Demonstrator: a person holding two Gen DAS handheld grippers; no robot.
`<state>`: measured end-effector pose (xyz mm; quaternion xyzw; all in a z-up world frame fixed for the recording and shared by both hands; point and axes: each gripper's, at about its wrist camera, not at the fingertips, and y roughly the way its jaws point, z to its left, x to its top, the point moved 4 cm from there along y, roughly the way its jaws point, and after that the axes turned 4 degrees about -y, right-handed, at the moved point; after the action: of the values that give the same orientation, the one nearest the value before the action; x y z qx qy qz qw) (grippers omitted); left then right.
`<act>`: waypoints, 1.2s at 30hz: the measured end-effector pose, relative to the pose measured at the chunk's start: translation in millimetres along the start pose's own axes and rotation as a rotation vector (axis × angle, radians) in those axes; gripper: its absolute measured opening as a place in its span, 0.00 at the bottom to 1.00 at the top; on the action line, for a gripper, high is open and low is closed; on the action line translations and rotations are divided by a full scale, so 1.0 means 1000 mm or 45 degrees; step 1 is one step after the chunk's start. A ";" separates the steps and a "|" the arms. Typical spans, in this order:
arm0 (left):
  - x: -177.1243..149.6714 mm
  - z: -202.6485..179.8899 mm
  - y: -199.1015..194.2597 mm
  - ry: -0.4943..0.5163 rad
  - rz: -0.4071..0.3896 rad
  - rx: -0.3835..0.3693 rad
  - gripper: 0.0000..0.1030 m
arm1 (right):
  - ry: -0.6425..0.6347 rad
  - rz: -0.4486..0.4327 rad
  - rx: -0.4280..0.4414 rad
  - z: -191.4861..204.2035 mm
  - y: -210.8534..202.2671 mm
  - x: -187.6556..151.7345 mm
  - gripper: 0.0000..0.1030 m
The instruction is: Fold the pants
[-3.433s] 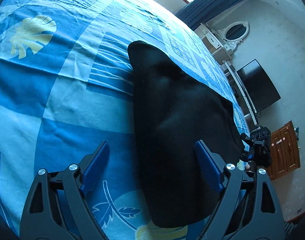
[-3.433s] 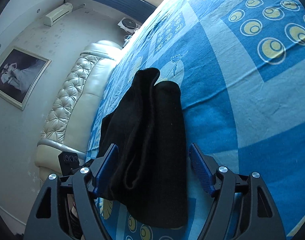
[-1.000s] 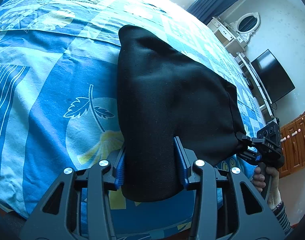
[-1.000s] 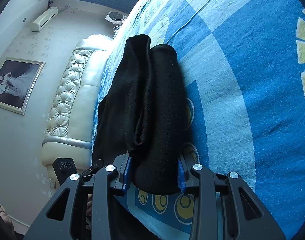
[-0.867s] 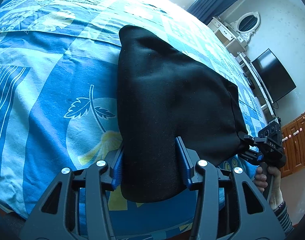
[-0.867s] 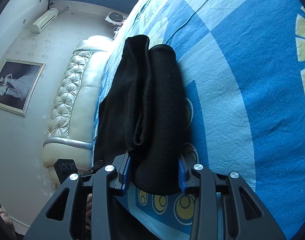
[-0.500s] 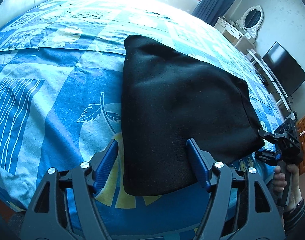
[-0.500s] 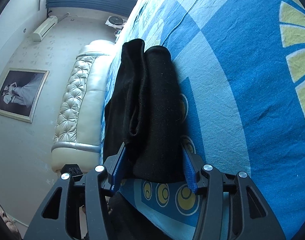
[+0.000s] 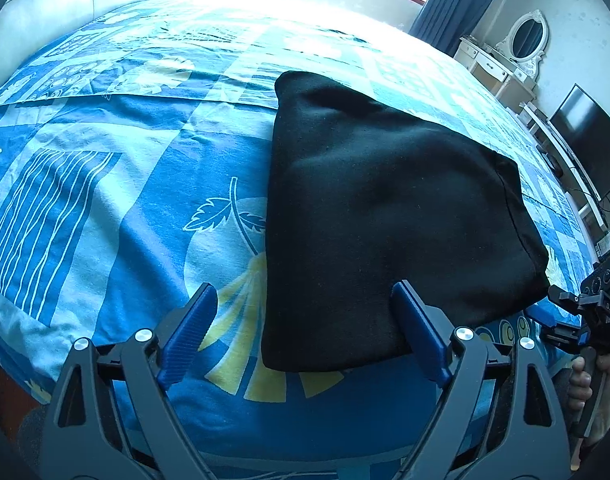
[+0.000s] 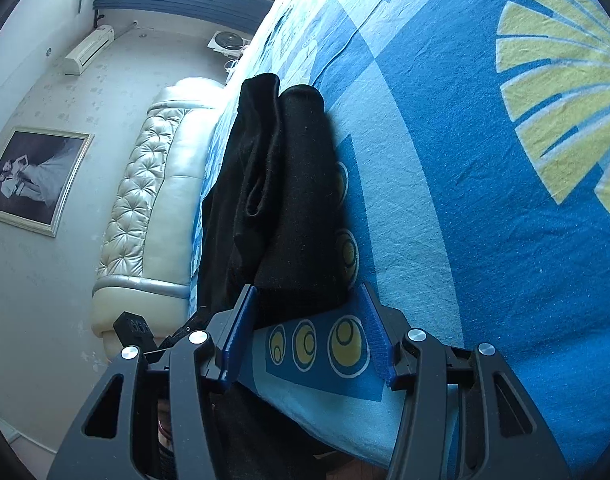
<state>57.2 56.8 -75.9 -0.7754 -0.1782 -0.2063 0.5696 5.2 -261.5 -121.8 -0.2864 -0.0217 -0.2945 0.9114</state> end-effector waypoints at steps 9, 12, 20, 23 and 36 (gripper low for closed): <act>-0.031 -0.030 -0.035 0.176 -0.078 0.153 0.91 | -0.234 -0.005 -0.267 0.027 0.005 -0.015 0.73; -0.036 -0.039 -0.044 0.222 -0.134 0.208 0.92 | -0.347 -0.023 -0.436 0.041 0.008 -0.024 0.75; -0.032 -0.044 -0.063 0.199 -0.267 0.227 0.96 | -0.552 -0.134 -0.730 0.062 0.008 -0.029 0.77; -0.031 -0.037 -0.059 0.147 -0.232 0.235 0.96 | -0.560 -0.156 -0.773 0.062 0.006 -0.028 0.78; -0.041 -0.037 -0.047 0.134 -0.136 0.252 0.97 | -0.534 -0.165 -0.797 0.059 0.007 -0.032 0.78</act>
<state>-6.1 33.1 -50.0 -0.6927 -0.2086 -0.2583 0.6402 -9.3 -208.6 -83.3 -0.6031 -0.1350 -0.2788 0.7351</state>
